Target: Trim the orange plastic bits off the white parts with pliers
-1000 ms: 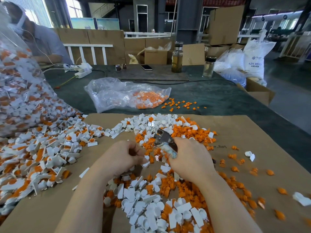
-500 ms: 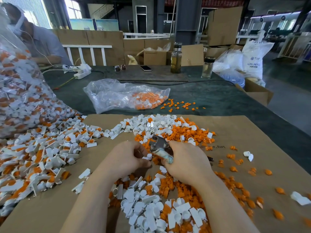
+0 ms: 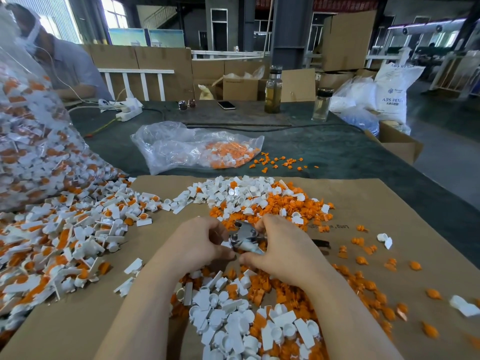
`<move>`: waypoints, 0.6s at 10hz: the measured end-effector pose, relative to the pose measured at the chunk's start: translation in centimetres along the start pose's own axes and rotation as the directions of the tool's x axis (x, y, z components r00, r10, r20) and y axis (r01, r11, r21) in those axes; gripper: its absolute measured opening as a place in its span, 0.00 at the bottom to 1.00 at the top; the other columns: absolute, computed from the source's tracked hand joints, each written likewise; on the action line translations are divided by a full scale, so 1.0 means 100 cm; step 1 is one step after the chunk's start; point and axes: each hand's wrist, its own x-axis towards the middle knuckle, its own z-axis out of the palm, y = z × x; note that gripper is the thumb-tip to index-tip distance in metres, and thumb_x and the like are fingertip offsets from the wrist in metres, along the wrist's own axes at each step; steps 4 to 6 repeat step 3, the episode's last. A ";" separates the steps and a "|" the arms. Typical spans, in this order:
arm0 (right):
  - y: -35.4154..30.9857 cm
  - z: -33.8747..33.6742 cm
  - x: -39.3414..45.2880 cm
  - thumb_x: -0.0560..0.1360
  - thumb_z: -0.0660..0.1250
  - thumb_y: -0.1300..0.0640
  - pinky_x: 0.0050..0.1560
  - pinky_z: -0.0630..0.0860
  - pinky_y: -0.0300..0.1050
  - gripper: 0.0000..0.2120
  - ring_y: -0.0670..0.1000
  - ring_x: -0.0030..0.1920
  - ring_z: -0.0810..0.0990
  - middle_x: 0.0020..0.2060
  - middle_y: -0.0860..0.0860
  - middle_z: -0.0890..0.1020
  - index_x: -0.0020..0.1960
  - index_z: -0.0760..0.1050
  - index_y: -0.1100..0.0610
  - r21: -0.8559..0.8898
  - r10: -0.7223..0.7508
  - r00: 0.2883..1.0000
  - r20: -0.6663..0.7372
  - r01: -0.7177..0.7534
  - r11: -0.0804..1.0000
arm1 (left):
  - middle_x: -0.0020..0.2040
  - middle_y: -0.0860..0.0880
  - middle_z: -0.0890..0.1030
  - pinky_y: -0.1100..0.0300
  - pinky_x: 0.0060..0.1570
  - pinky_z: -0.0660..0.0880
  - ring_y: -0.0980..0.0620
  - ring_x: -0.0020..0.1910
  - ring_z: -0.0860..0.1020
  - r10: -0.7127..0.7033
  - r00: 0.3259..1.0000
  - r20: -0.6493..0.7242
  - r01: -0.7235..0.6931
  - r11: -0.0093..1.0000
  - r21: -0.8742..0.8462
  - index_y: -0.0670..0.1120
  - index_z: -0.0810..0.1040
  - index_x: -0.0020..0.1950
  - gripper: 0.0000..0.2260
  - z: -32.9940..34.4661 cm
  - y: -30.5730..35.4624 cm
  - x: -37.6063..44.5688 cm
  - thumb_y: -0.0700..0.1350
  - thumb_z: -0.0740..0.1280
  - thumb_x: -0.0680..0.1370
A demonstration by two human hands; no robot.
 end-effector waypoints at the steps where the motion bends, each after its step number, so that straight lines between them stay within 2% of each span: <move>1: -0.001 0.000 0.001 0.66 0.70 0.32 0.46 0.68 0.42 0.30 0.45 0.52 0.69 0.52 0.43 0.70 0.59 0.68 0.48 0.019 0.002 1.000 0.019 -0.002 1.000 | 0.43 0.58 0.77 0.67 0.33 0.67 0.61 0.41 0.75 -0.002 1.000 0.015 0.002 1.000 0.001 0.58 0.75 0.42 0.13 0.000 0.001 -0.001 0.56 0.78 0.69; 2: 0.000 -0.002 -0.001 0.66 0.65 0.29 0.49 0.71 0.44 0.27 0.46 0.51 0.68 0.50 0.43 0.70 0.56 0.69 0.46 -0.004 0.009 1.000 -0.012 -0.009 1.000 | 0.44 0.58 0.78 0.66 0.36 0.70 0.60 0.42 0.76 0.006 1.000 0.024 -0.006 1.000 -0.011 0.57 0.75 0.44 0.10 0.000 0.003 -0.003 0.56 0.76 0.72; 3: 0.003 -0.007 0.000 0.71 0.64 0.32 0.54 0.74 0.46 0.20 0.45 0.52 0.71 0.49 0.42 0.72 0.54 0.71 0.44 0.019 0.035 0.993 -0.112 -0.033 0.999 | 0.44 0.56 0.80 0.63 0.37 0.74 0.57 0.39 0.79 -0.028 0.999 -0.031 0.026 0.997 -0.068 0.55 0.78 0.47 0.08 -0.002 0.009 -0.007 0.54 0.74 0.74; 6: 0.003 -0.007 0.000 0.71 0.64 0.32 0.54 0.74 0.46 0.20 0.45 0.52 0.71 0.49 0.42 0.72 0.54 0.71 0.44 0.019 0.035 0.993 -0.112 -0.033 0.999 | 0.44 0.56 0.80 0.63 0.37 0.74 0.57 0.39 0.79 -0.028 0.999 -0.031 0.026 0.997 -0.068 0.55 0.78 0.47 0.08 -0.002 0.009 -0.007 0.54 0.74 0.74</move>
